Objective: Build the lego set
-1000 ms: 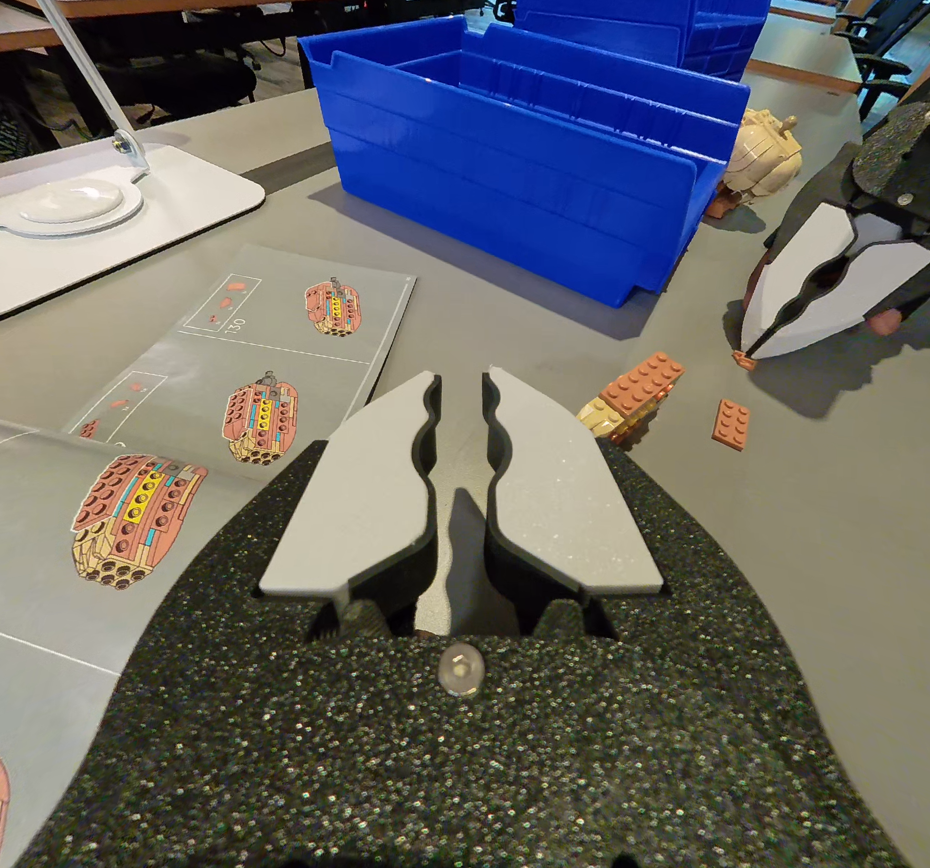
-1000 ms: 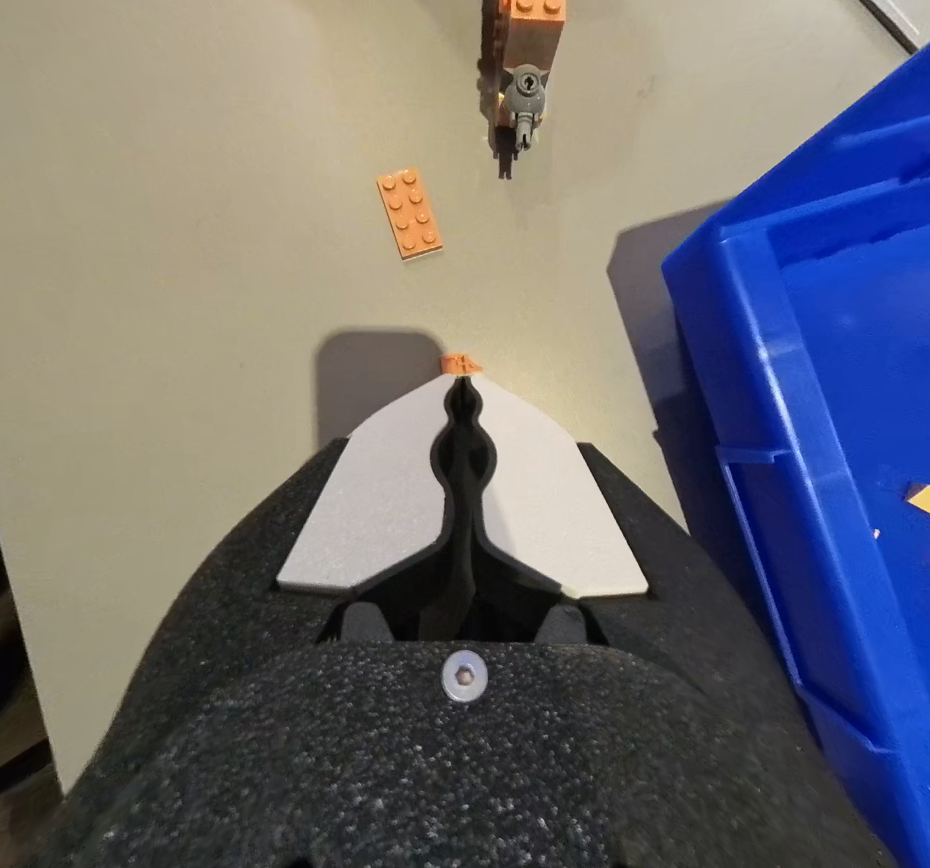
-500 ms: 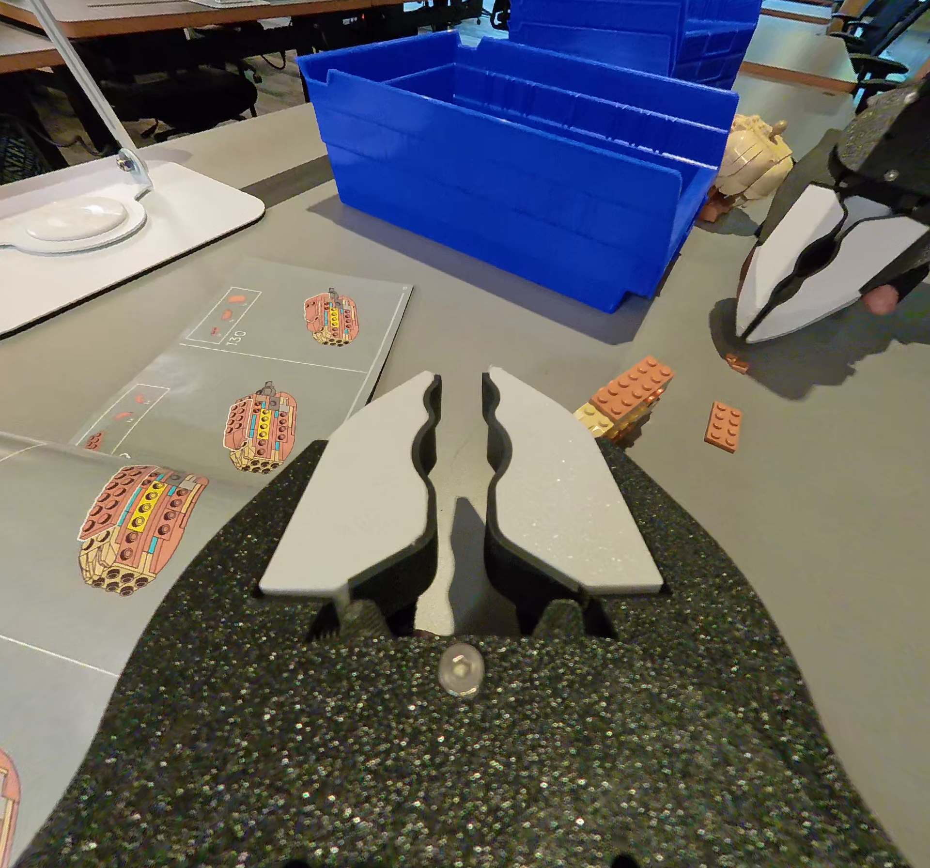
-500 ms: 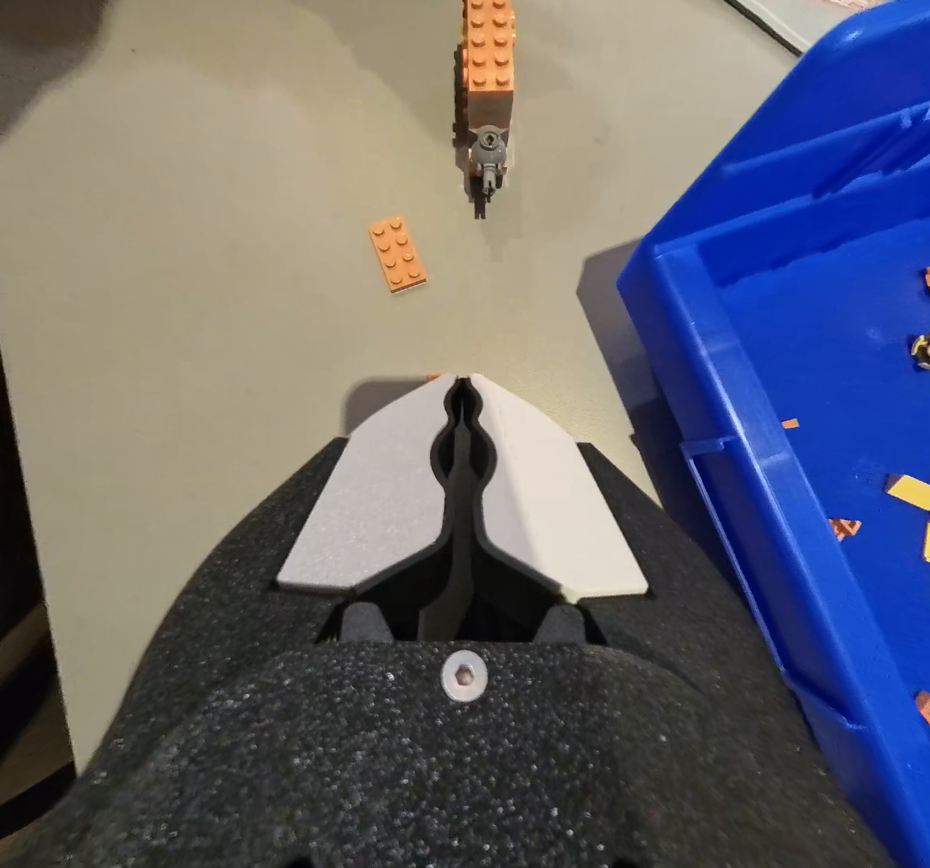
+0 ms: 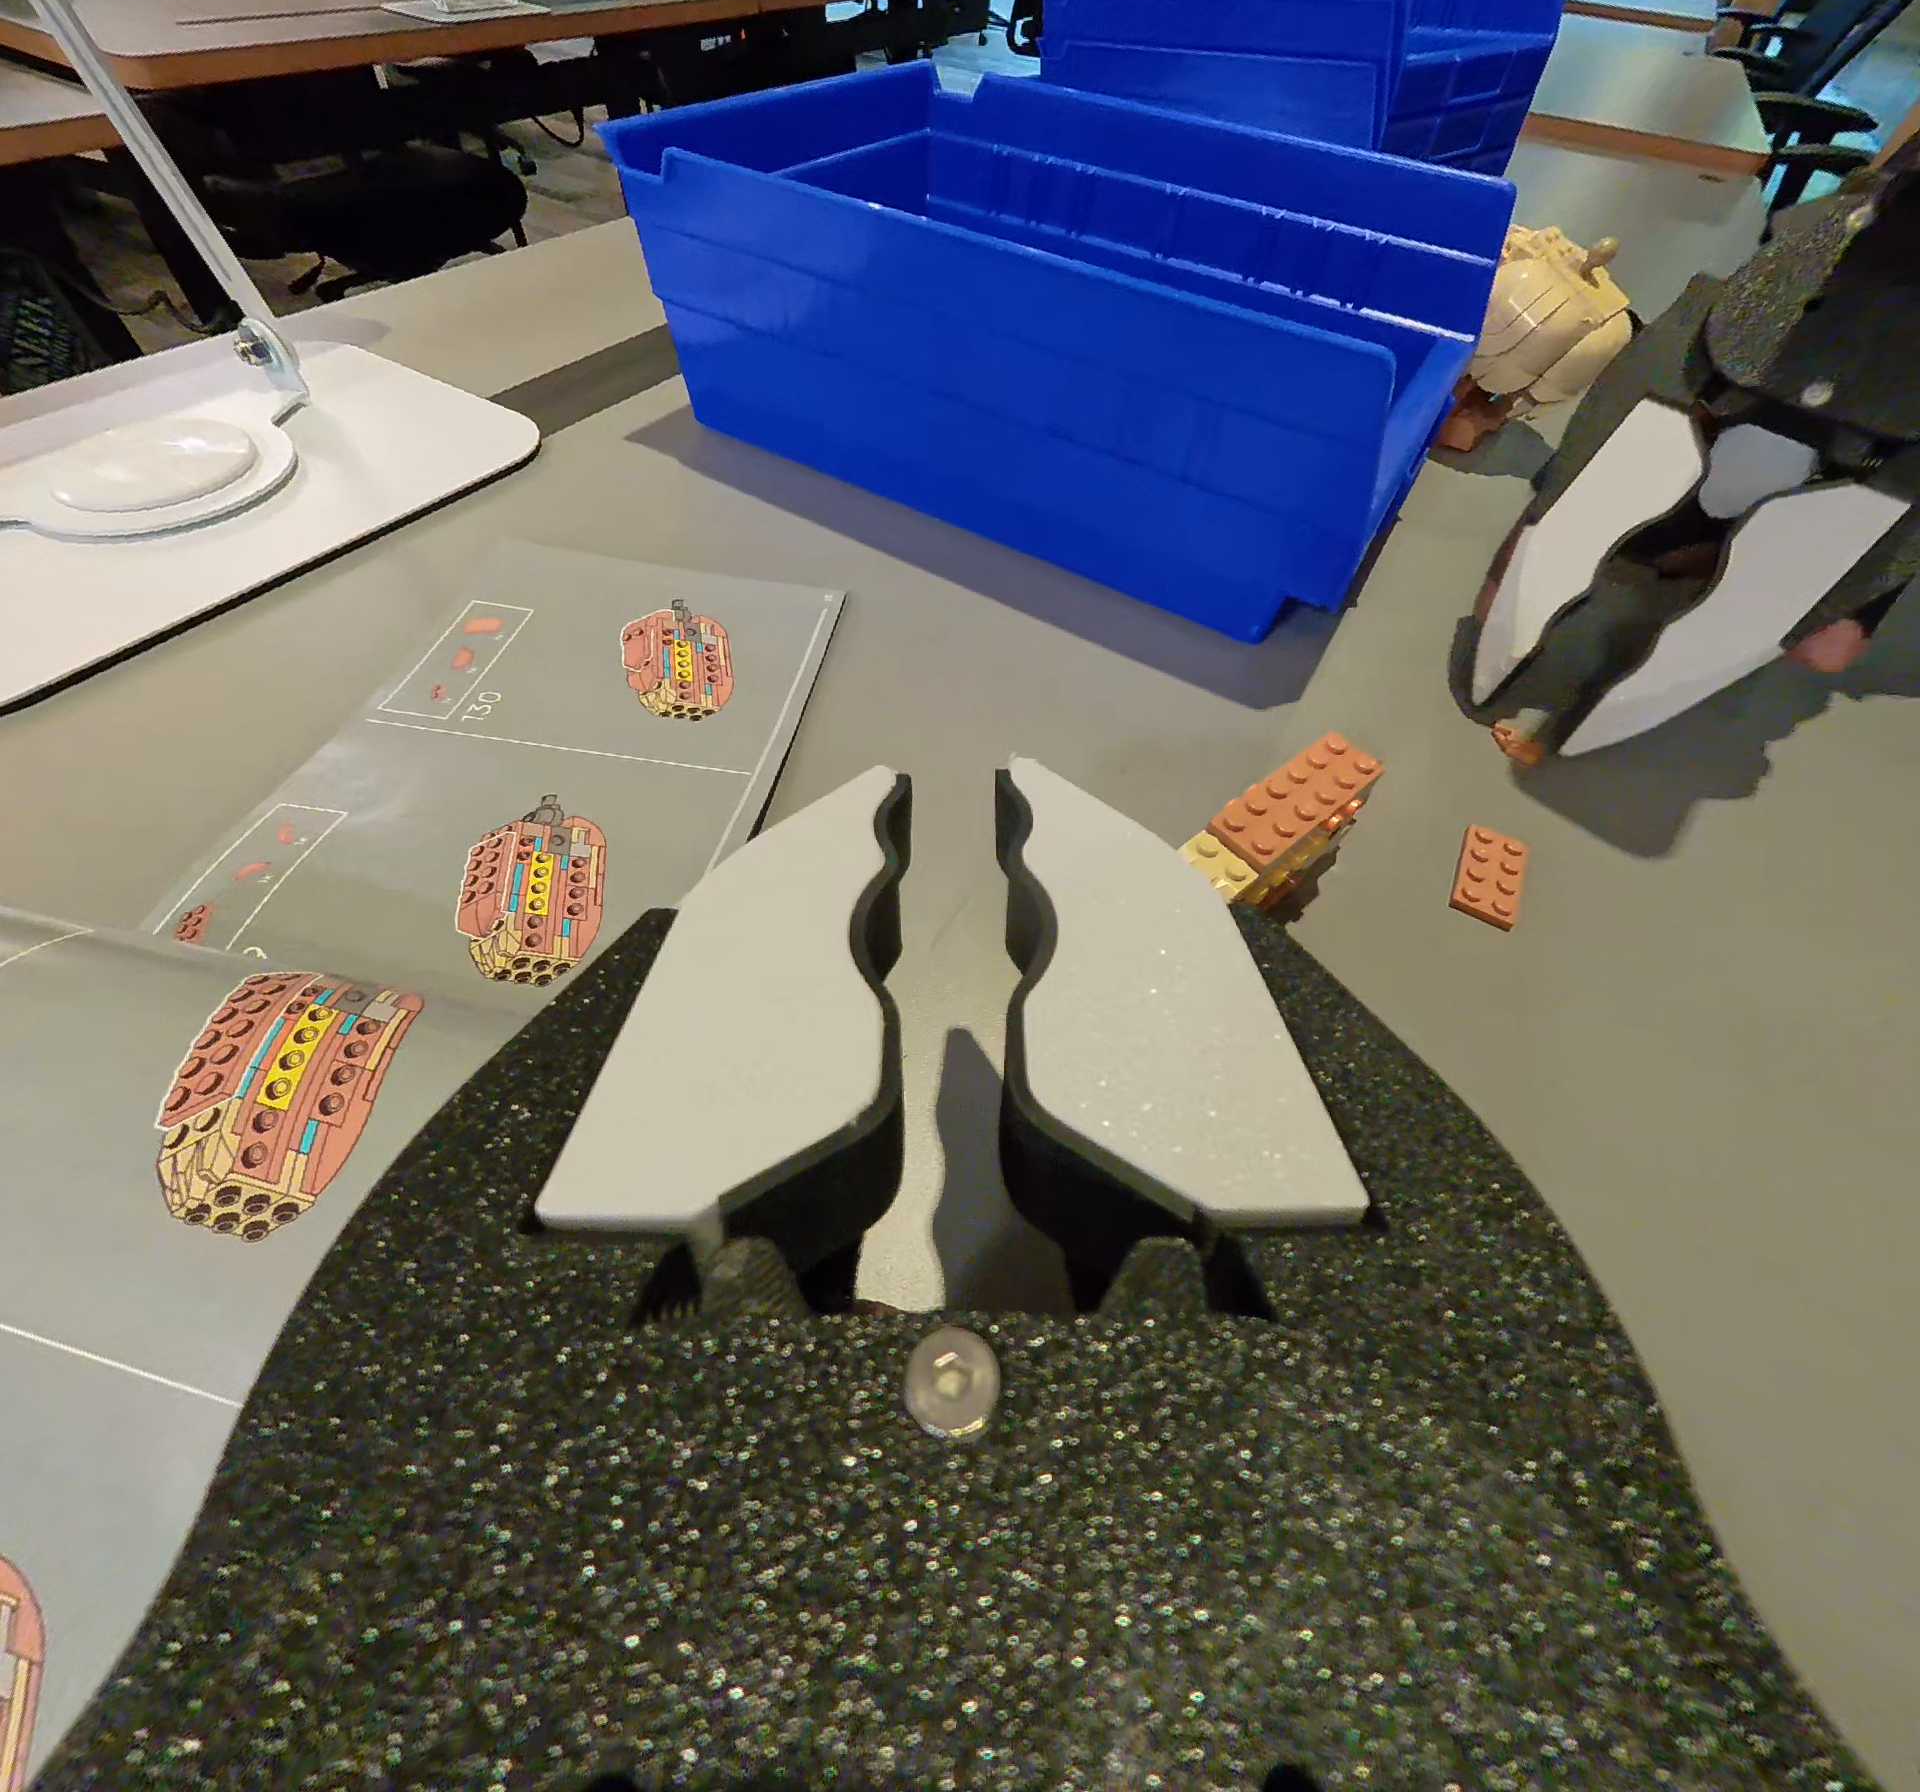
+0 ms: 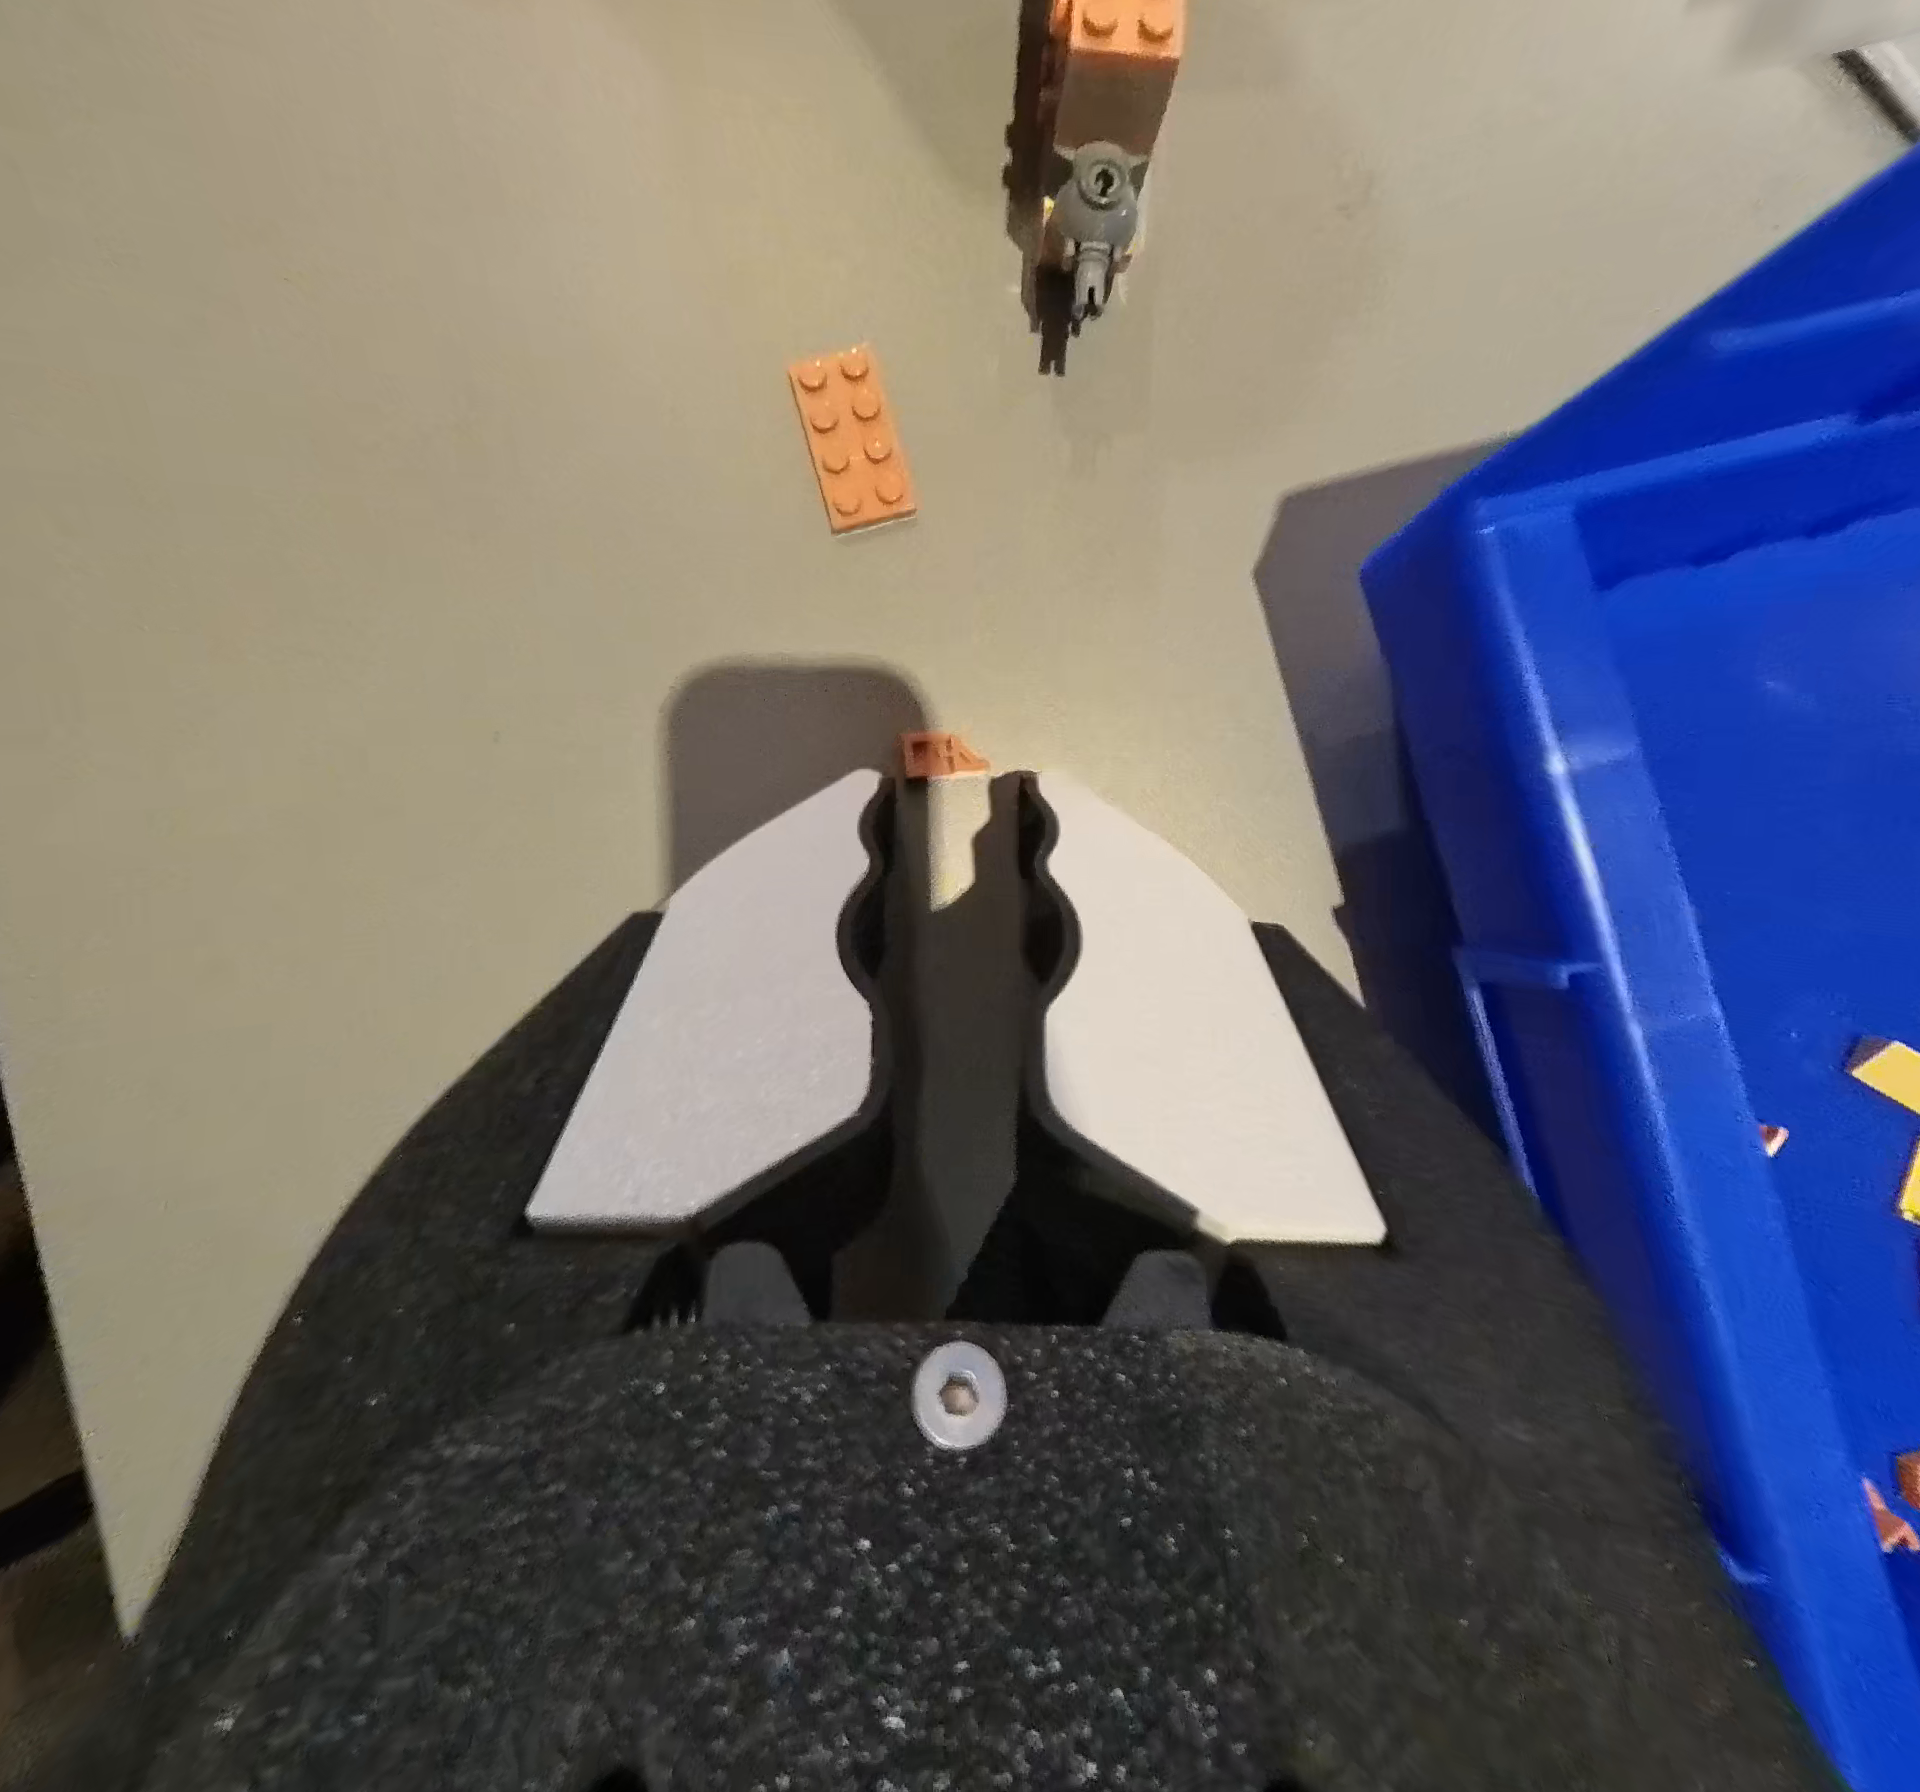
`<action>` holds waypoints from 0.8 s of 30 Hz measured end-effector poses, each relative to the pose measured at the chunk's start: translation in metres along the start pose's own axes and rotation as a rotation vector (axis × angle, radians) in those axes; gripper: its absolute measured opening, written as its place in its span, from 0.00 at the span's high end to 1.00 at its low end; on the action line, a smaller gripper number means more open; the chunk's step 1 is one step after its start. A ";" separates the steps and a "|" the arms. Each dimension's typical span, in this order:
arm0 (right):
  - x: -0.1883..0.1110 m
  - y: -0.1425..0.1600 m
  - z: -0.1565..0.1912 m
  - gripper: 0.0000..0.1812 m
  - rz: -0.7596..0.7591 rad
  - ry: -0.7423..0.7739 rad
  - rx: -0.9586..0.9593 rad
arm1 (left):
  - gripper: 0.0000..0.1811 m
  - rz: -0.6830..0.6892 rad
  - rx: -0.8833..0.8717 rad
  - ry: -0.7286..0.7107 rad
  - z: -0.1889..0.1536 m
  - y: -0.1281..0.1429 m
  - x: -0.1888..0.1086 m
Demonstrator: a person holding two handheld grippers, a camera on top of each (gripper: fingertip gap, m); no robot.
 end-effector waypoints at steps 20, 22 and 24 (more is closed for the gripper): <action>-0.023 -0.055 -0.007 0.92 -0.726 -0.237 0.545 | 0.92 -0.071 0.028 0.046 -0.012 -0.012 -0.001; -0.030 -0.065 -0.011 0.92 -0.950 -0.353 0.712 | 0.91 -0.112 0.044 0.091 -0.021 -0.017 -0.002; -0.032 -0.069 -0.015 0.92 -1.122 -0.453 0.856 | 0.91 -0.144 0.064 0.140 -0.031 -0.020 -0.001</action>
Point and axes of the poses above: each gripper's, where its closed fingertips meet, x out along the fingers, y out of its underside, z = x × y across the jaws, the point moved 6 cm from there along -x, back along the fingers, and after that the axes turned 10 degrees about -z, right-handed, at the moved point
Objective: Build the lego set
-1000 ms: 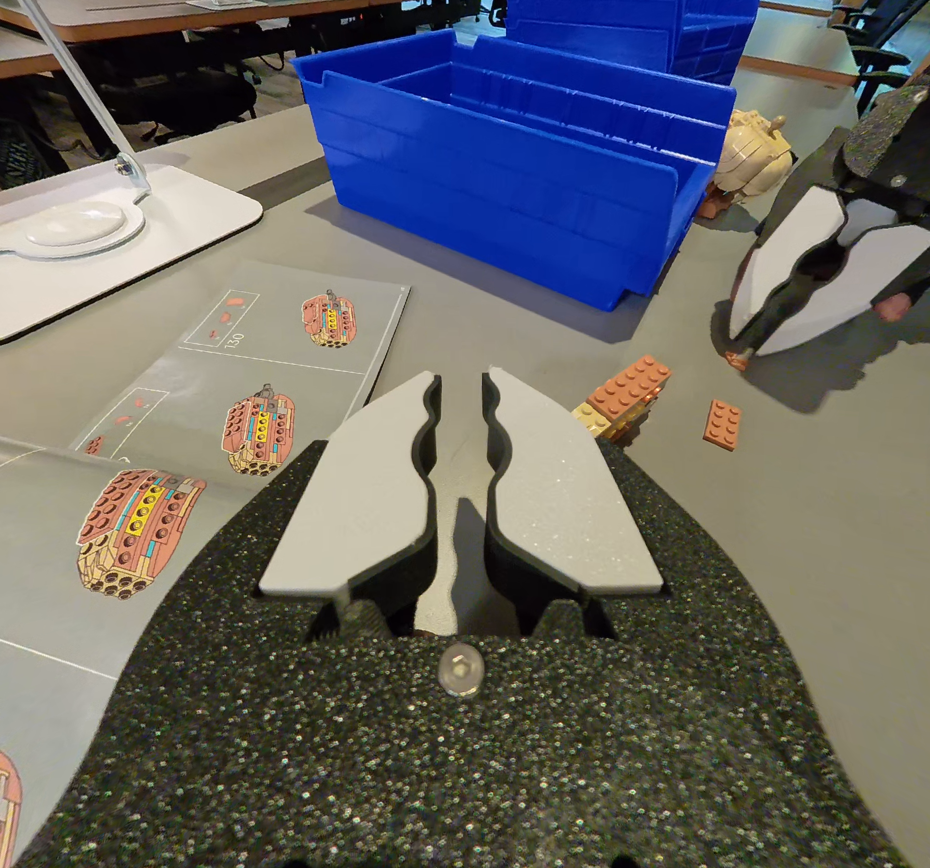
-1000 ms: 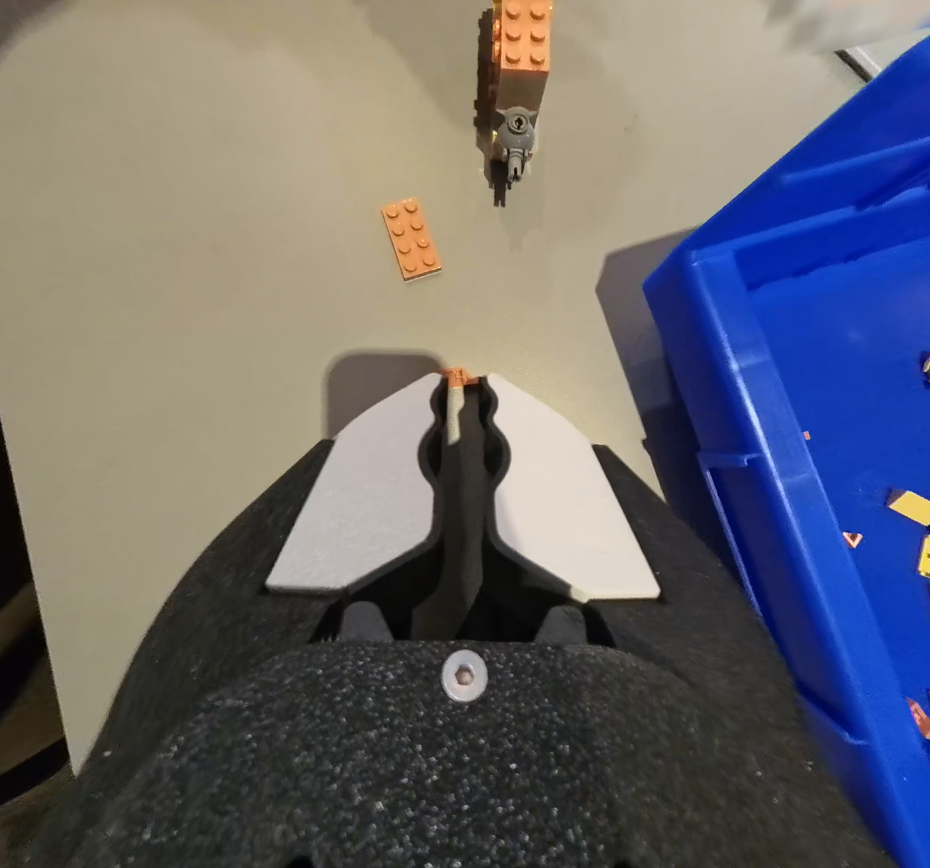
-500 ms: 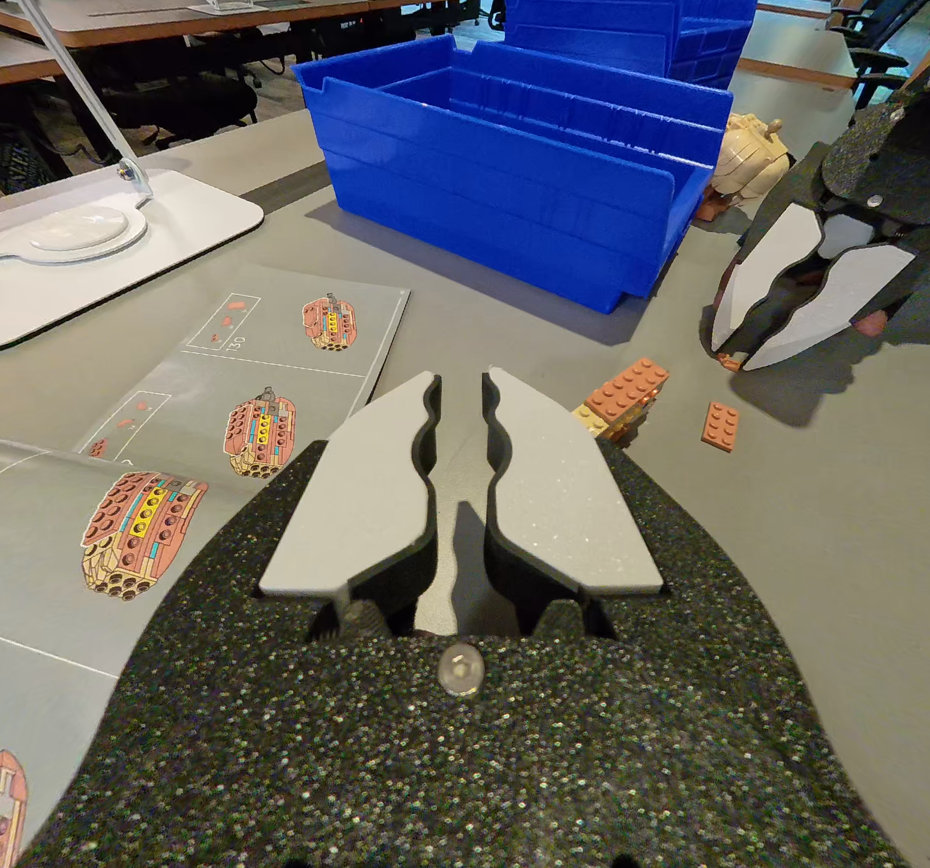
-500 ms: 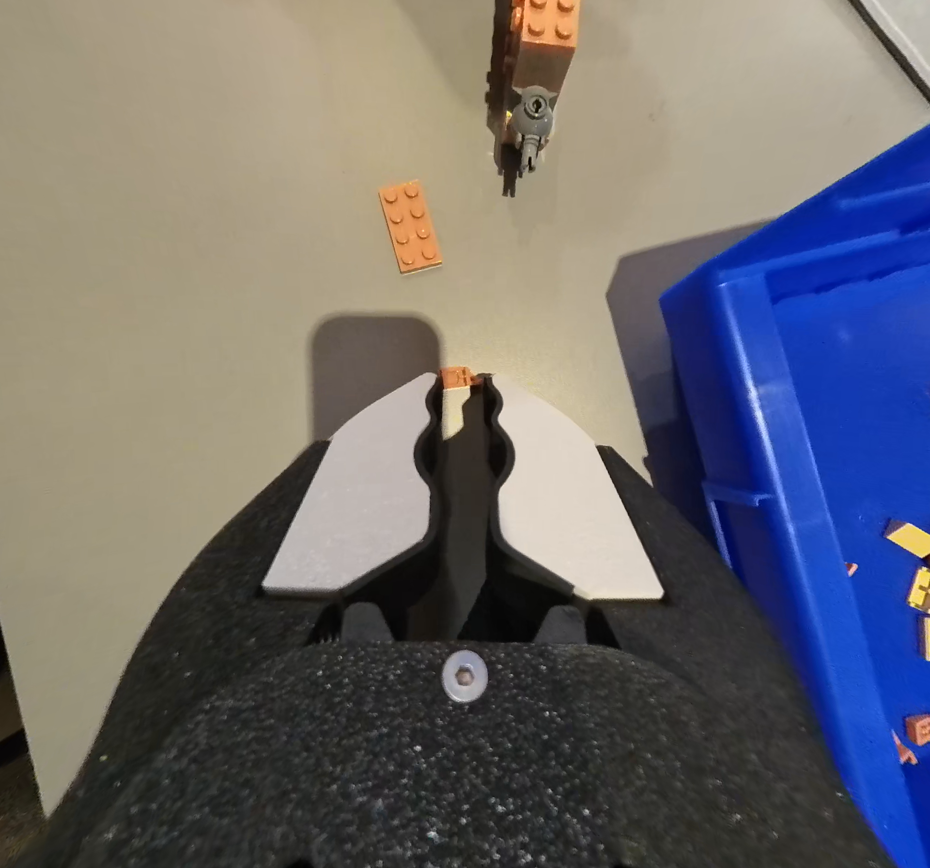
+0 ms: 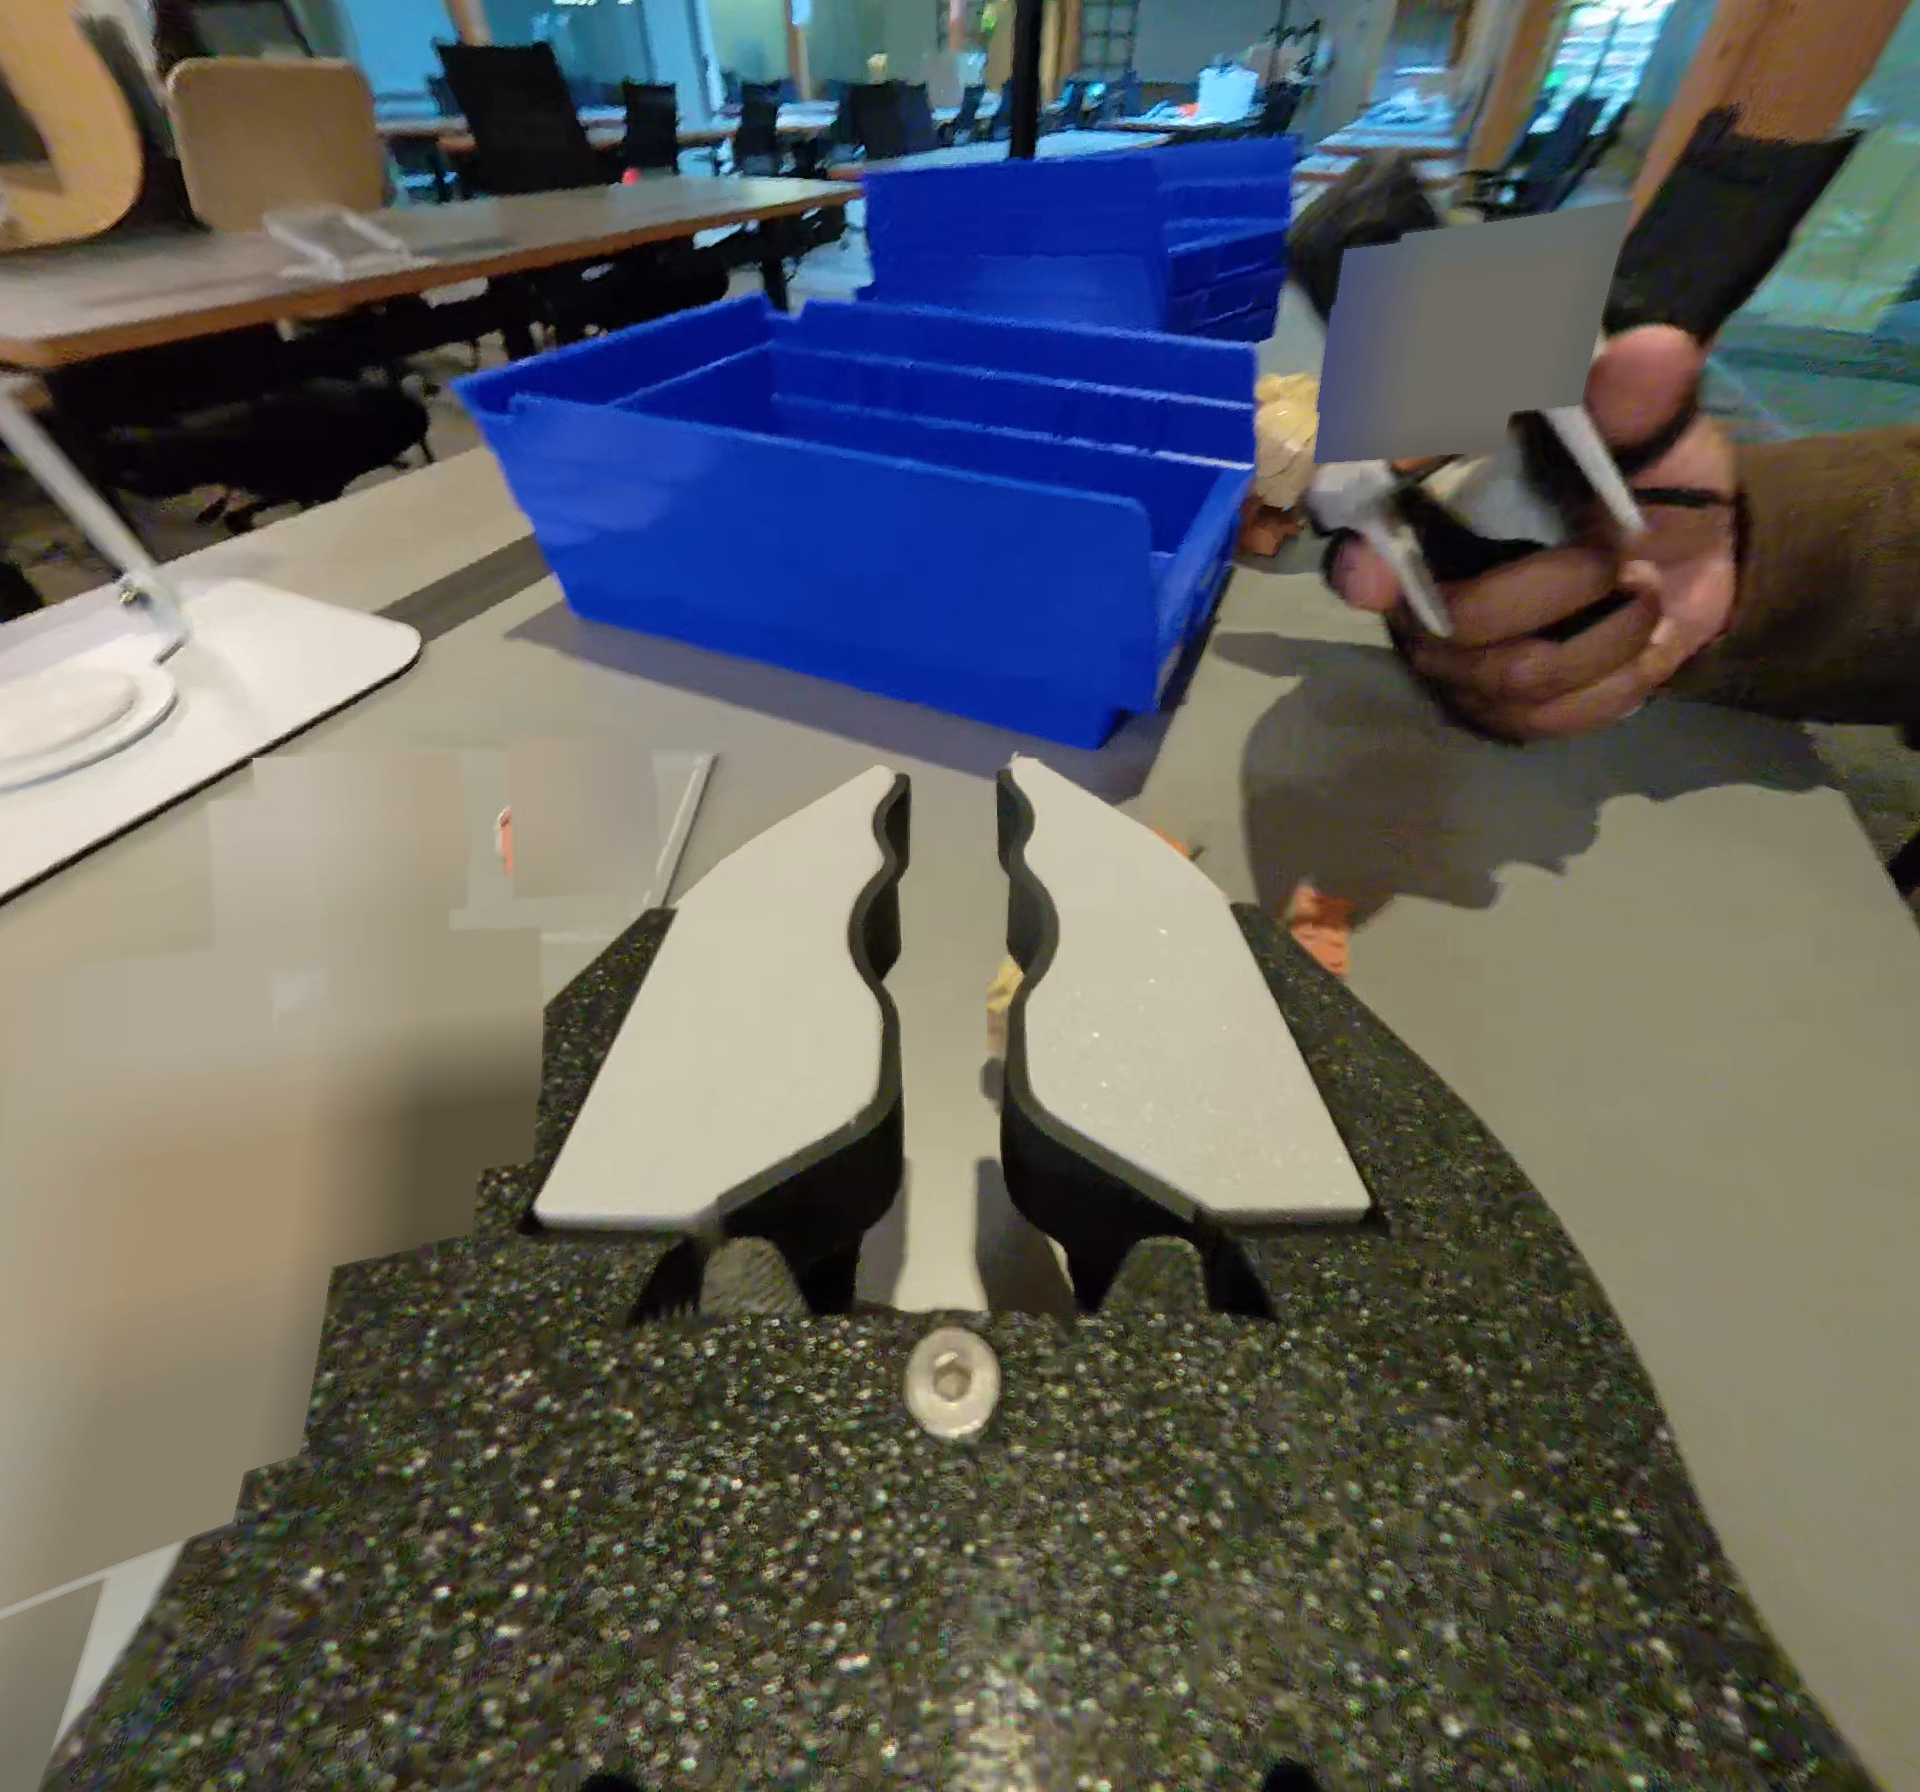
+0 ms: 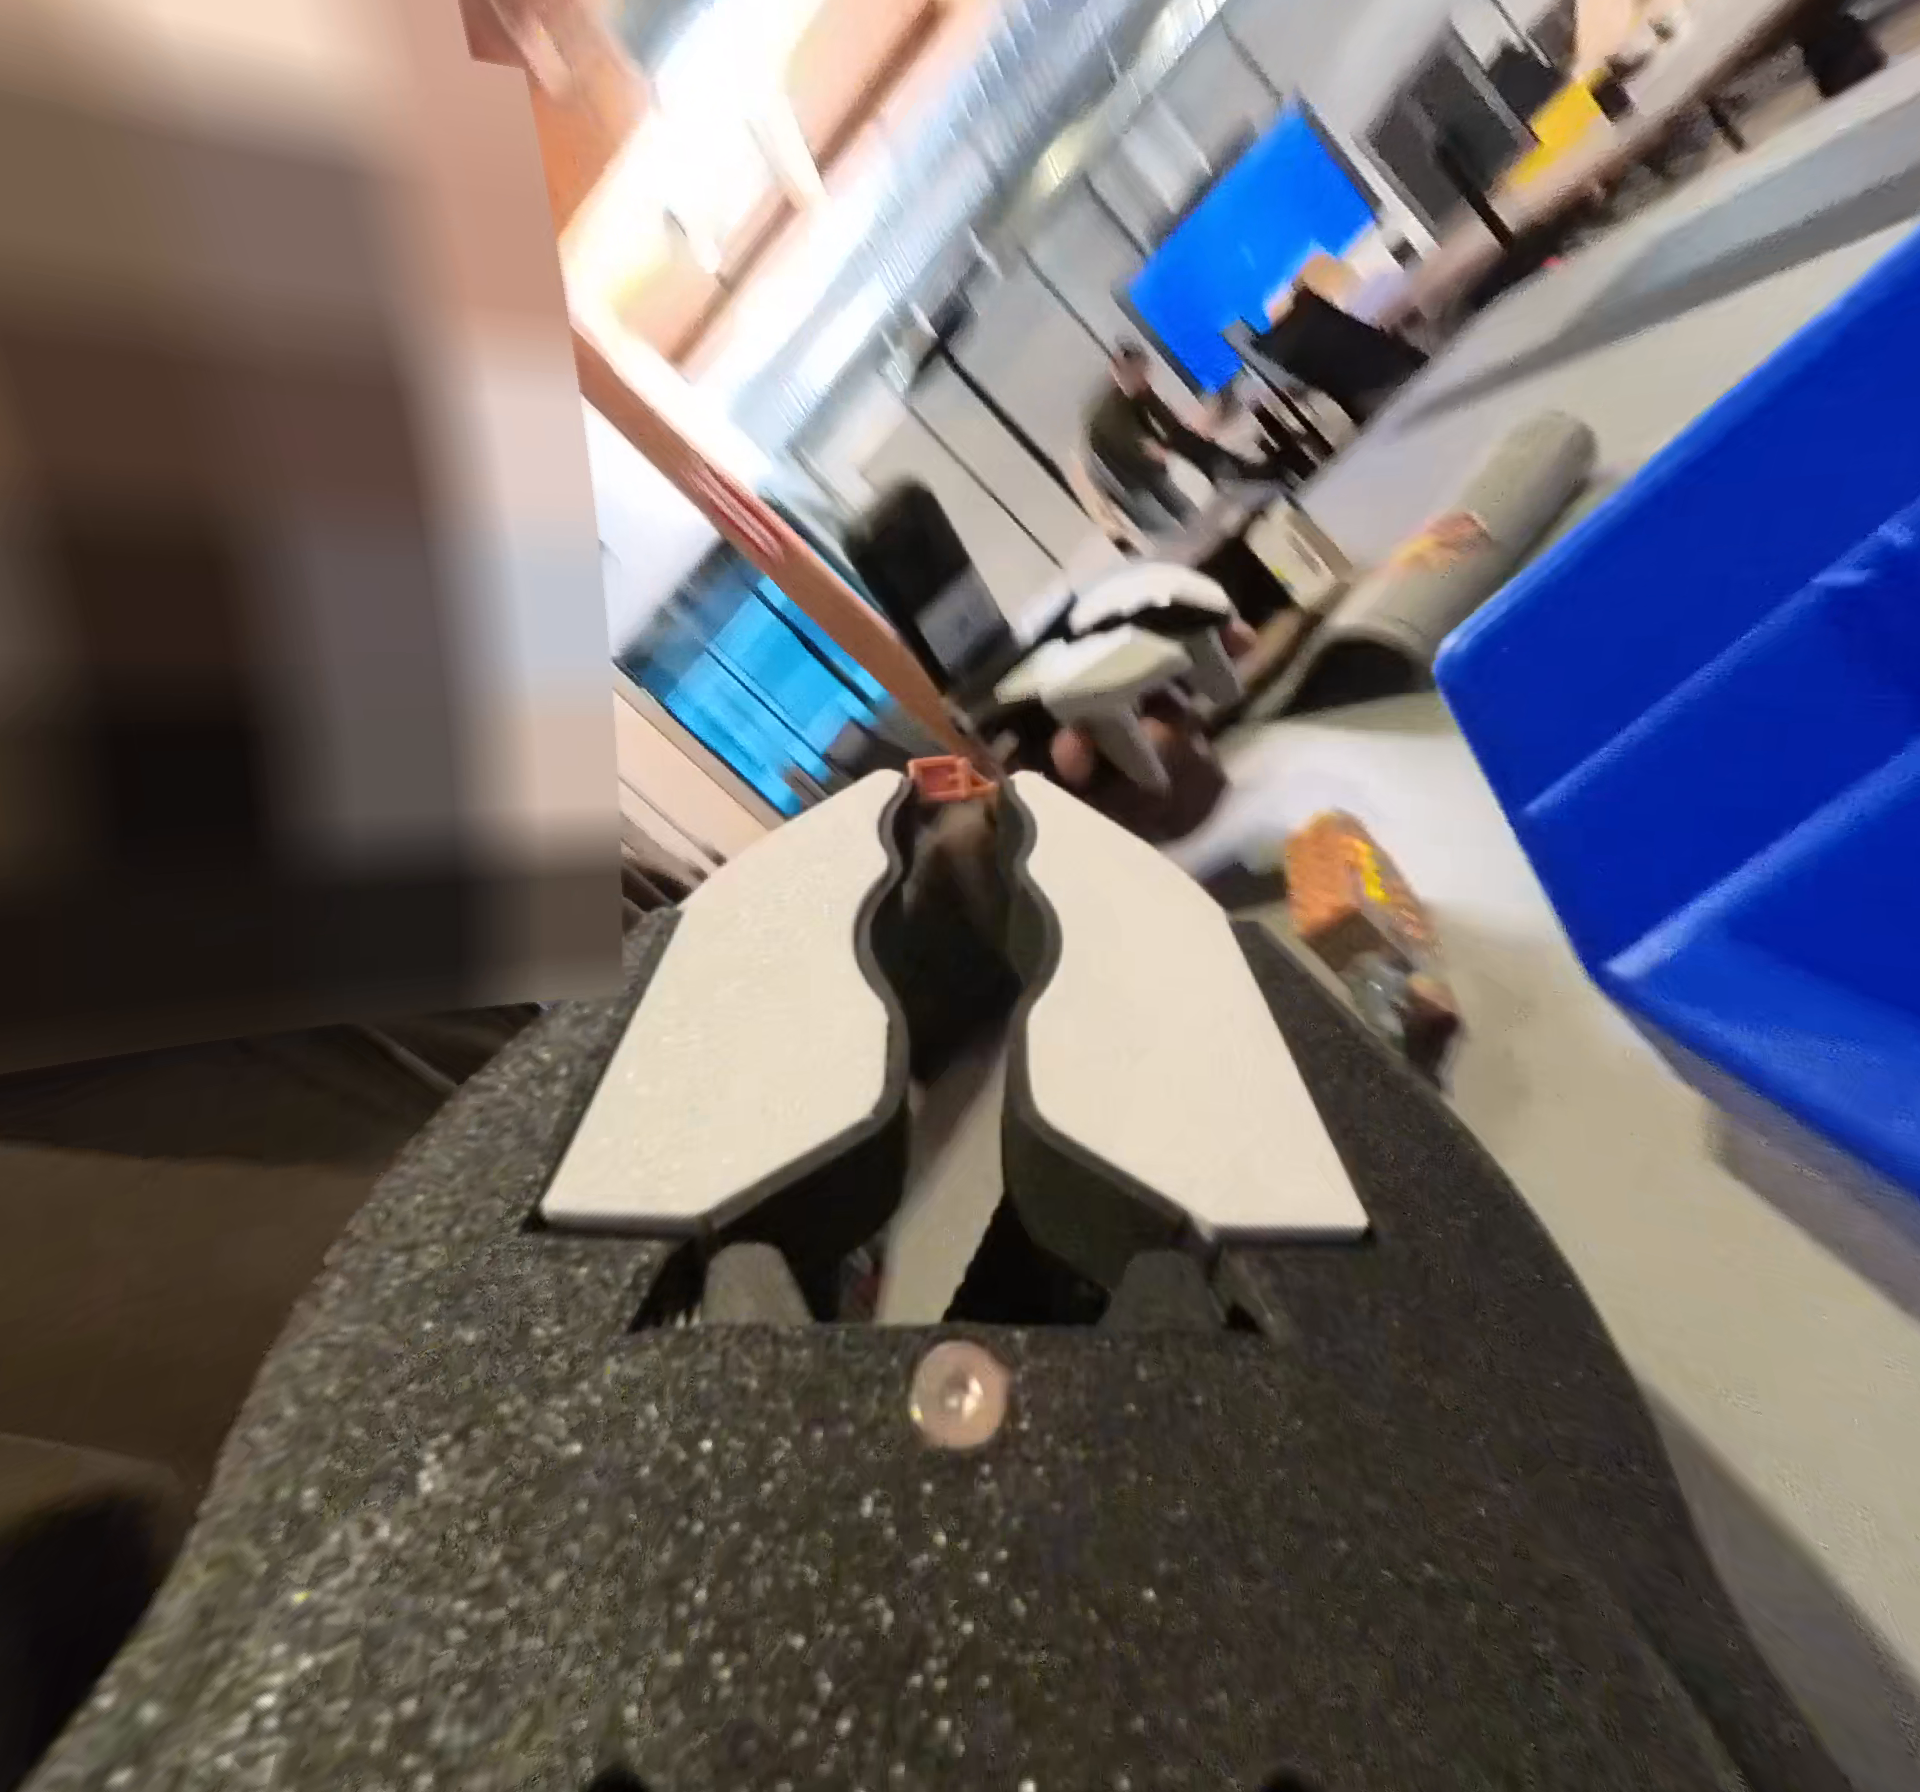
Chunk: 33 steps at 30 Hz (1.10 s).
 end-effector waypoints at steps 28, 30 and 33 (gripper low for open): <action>0.050 0.061 -0.009 0.92 -0.140 -0.132 0.414 | 0.91 -0.247 0.524 0.216 -0.086 -0.014 0.011; 0.050 0.065 -0.010 0.92 -0.135 -0.129 0.419 | 0.92 -0.236 0.548 0.205 -0.086 -0.013 0.013; 0.051 0.072 -0.011 0.92 -0.126 -0.121 0.424 | 0.96 -0.219 0.564 0.189 -0.084 -0.011 0.013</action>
Point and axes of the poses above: each gripper's, where its closed fingertips meet, x out along the fingers, y out of its underside, z = x × y across the jaws, the point moved 6 cm from there along -x, back along the fingers, and after that the axes turned 10 degrees about -z, right-handed, at the moved point
